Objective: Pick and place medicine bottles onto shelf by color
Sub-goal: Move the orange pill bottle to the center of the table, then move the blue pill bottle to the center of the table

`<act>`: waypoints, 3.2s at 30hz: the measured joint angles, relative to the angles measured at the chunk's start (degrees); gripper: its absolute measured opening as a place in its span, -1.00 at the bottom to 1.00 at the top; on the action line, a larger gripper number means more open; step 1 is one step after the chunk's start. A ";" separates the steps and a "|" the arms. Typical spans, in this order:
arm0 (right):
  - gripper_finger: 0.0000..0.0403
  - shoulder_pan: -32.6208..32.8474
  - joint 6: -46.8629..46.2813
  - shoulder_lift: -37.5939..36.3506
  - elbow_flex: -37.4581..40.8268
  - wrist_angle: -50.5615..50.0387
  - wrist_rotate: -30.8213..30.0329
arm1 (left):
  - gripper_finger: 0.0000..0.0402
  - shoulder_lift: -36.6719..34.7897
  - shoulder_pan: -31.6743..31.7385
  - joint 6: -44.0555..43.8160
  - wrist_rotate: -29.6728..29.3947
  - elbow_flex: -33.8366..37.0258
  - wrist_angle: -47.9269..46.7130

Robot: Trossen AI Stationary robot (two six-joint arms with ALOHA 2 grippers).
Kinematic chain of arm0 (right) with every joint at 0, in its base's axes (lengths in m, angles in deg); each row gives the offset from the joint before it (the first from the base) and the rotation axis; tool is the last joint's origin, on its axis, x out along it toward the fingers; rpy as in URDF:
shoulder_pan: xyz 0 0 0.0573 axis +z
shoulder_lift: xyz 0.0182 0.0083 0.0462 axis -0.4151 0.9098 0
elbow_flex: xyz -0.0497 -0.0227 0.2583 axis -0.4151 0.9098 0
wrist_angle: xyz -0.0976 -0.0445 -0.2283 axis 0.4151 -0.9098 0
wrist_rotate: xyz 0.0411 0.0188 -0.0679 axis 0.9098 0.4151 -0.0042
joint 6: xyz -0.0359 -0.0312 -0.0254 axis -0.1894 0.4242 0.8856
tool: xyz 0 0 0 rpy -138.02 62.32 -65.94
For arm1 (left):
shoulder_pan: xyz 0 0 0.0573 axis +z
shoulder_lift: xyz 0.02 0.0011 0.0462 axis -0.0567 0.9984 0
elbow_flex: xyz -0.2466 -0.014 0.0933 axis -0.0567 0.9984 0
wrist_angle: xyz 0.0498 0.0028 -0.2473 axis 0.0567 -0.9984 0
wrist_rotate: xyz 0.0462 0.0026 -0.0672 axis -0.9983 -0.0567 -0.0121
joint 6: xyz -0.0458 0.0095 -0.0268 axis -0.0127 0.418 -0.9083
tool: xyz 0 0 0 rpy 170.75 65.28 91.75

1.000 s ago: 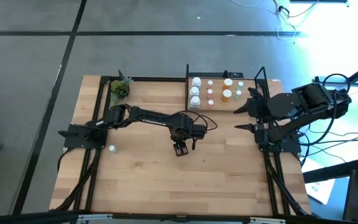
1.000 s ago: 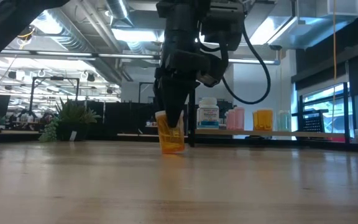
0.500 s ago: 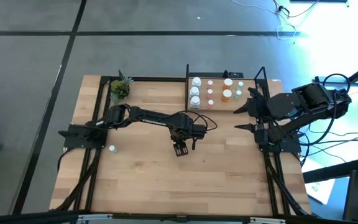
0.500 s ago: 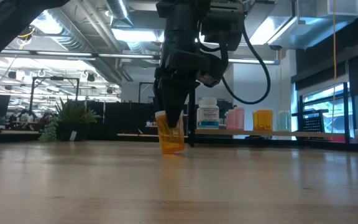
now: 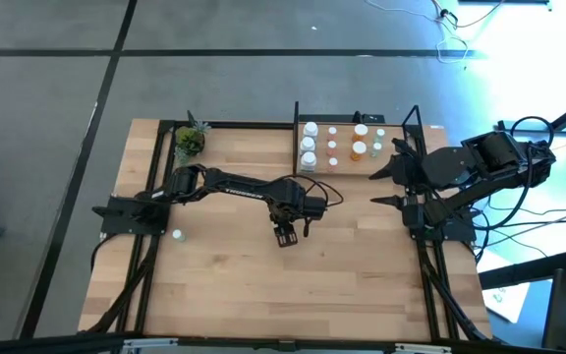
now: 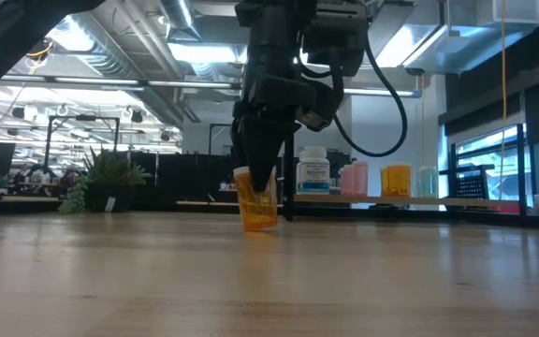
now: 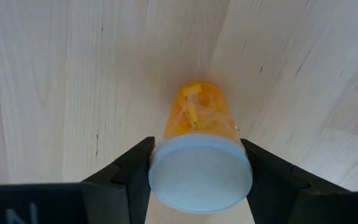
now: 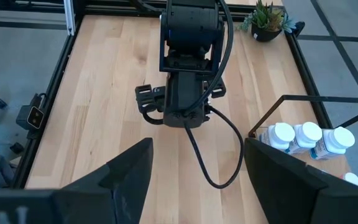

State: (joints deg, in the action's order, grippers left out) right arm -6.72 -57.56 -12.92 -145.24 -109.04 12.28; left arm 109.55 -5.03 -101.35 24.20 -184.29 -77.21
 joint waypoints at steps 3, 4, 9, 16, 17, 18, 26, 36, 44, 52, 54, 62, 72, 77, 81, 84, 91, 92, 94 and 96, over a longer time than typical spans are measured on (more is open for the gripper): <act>0.25 0.00 0.00 0.00 0.00 0.00 0.00 | -0.01 0.00 0.00 0.00 0.00 0.00 0.00; 0.25 0.01 0.00 0.00 0.00 0.00 0.00 | 0.01 0.00 0.00 0.00 0.00 0.00 0.00; 0.25 0.00 0.00 0.00 0.00 0.00 0.00 | 0.10 0.00 0.00 0.03 0.00 0.00 0.05; 0.25 0.00 0.00 0.00 0.00 0.00 0.00 | 0.26 0.00 0.00 0.50 -0.02 0.00 0.28; 0.25 0.02 0.00 0.00 0.00 0.00 0.00 | 0.29 0.00 0.00 0.50 -0.02 0.00 0.28; 0.25 0.00 0.00 0.00 0.00 0.00 0.00 | 0.33 0.00 0.00 0.52 -0.02 0.00 0.28; 0.25 0.01 0.02 0.00 -0.01 0.00 0.00 | 0.67 0.00 -0.16 0.24 -0.34 -2.13 -2.71; 0.25 0.02 0.02 0.00 -0.02 0.00 -0.02 | 0.73 -0.02 -3.17 -1.44 -8.94 -11.34 -14.82; 0.25 0.01 0.02 0.00 -0.02 0.00 0.00 | 0.73 -4.67 -5.46 -9.40 -9.33 -7.63 -15.87; 0.25 0.02 0.00 0.00 -0.02 0.00 0.00 | 0.73 -14.07 -9.25 -18.99 -8.75 2.57 -15.89; 0.25 0.02 0.00 0.00 -0.02 0.00 -0.01 | 0.73 -16.99 -10.04 -22.52 -7.42 6.25 -15.86; 0.25 0.00 0.02 0.00 -0.02 0.07 -0.02 | 0.73 -30.33 -14.45 -36.91 -2.18 22.54 -14.15; 0.25 0.02 0.02 0.00 -0.02 0.14 -0.01 | 0.73 -41.23 -20.98 -47.46 3.65 39.11 -11.67; 0.25 0.02 0.01 0.00 -0.02 0.20 0.00 | 0.73 -42.74 -22.31 -48.61 4.74 44.05 -11.69; 0.25 0.00 0.02 0.00 -0.02 0.20 0.00 | 0.73 -42.73 -22.38 -48.49 7.53 48.40 -11.47; 0.25 0.01 0.00 0.00 -0.02 0.20 0.00 | 0.73 -42.73 -22.38 -47.01 7.71 51.07 -10.09; 0.25 0.01 0.02 0.00 -0.02 0.20 0.00 | 0.73 -42.73 -22.36 -46.34 8.15 57.02 -7.04; 0.25 0.02 0.00 0.00 -0.02 0.19 0.00 | 0.73 -42.73 -22.36 -46.18 8.42 57.68 -6.43; 0.25 0.01 0.02 0.00 -0.02 0.18 0.00 | 0.73 -42.73 -22.36 -45.44 8.38 58.80 -5.52; 0.25 0.01 0.01 0.00 -0.02 0.17 0.00 | 0.73 -42.72 -22.38 -44.63 7.53 59.71 -5.10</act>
State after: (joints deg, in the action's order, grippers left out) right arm -6.71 -57.54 -12.92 -145.26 -108.87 12.28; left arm 66.84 -27.41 -145.97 31.73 -124.58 -82.31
